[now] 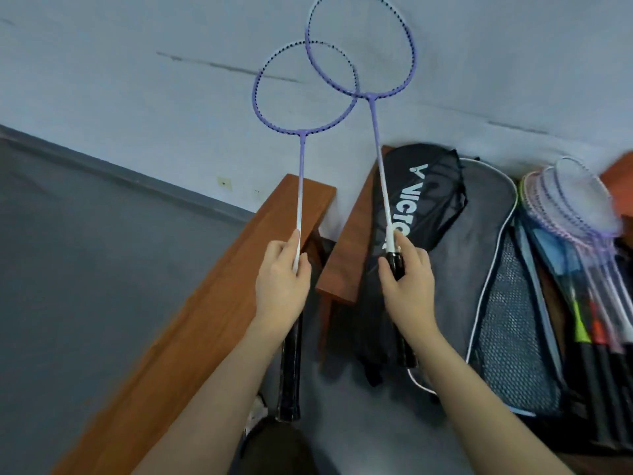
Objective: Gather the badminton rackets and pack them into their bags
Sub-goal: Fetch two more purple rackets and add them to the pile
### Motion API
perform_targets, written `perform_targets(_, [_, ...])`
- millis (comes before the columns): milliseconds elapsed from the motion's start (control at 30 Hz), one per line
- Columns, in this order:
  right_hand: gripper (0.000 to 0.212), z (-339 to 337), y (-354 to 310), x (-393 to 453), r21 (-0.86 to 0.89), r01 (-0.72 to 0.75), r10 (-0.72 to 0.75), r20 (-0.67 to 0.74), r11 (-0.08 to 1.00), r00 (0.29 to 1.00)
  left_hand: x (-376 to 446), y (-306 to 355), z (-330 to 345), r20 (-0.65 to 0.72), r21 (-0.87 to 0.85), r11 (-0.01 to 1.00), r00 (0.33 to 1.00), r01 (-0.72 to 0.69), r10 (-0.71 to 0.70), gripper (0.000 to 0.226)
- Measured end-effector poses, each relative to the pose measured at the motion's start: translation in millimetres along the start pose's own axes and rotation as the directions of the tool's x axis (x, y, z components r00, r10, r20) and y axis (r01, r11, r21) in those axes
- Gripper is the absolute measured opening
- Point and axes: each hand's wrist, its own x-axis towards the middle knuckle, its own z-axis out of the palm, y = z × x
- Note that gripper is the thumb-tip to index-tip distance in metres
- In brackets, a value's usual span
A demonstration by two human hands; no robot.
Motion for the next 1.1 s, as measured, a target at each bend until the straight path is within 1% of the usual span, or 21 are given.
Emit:
perform_targets(100, [0.048, -54.1, 24.5, -5.4, -0.053, -0.001, 0.000, -0.021, 0.999, 1.000, -17.3, 49.3, 27.2, 0.034, -0.074, 0.997, 0.999, -0.031, 0.034, 0.044])
perform_targets(200, [0.048, -93.9, 49.3, -9.6, -0.074, -0.002, -0.002, -0.053, 0.997, 0.999, -24.2, 86.5, 53.7, 0.053, -0.143, 0.989, 0.997, -0.048, 0.056, 0.041])
perform_targets(300, [0.048, -122.8, 73.7, -8.3, -0.059, -0.040, 0.033, -0.104, 0.997, 0.994, -25.4, 113.1, 80.8, 0.063, -0.169, 0.980, 0.992, -0.100, 0.112, 0.039])
perform_targets(400, [0.051, -145.9, 95.2, 0.1, -0.032, -0.072, 0.067, -0.136, 0.997, 0.988, -22.4, 135.9, 113.0, 0.115, -0.203, 0.972, 0.983, -0.116, 0.142, 0.039])
perform_targets(533, [0.052, -182.5, 133.8, 20.0, -0.111, -0.071, 0.055, -0.144, 0.991, 0.988, -12.0, 169.1, 178.0, 0.164, -0.246, 0.959, 0.969, -0.140, 0.184, 0.039])
perform_targets(633, [0.051, -220.3, 167.3, 36.7, -0.192, -0.103, 0.078, -0.134, 0.976, 0.988, -4.1, 201.6, 228.3, 0.218, -0.295, 0.947, 0.956, -0.125, 0.194, 0.039])
perform_targets(800, [0.051, -275.2, 212.5, 42.5, -0.243, -0.109, 0.068, -0.170, 0.964, 0.983, 2.9, 239.7, 289.1, 0.293, -0.324, 0.939, 0.932, -0.113, 0.213, 0.036])
perform_targets(933, [0.049, -306.4, 239.7, 46.5, -0.200, -0.199, 0.151, -0.231, 0.959, 0.961, -1.4, 261.5, 319.6, 0.364, -0.308, 0.945, 0.905, -0.109, 0.223, 0.037])
perform_targets(1100, [0.049, -336.3, 270.7, 55.4, -0.140, -0.250, 0.216, -0.221, 0.958, 0.951, -23.5, 297.4, 359.5, 0.456, -0.328, 0.944, 0.871, -0.025, 0.181, 0.041])
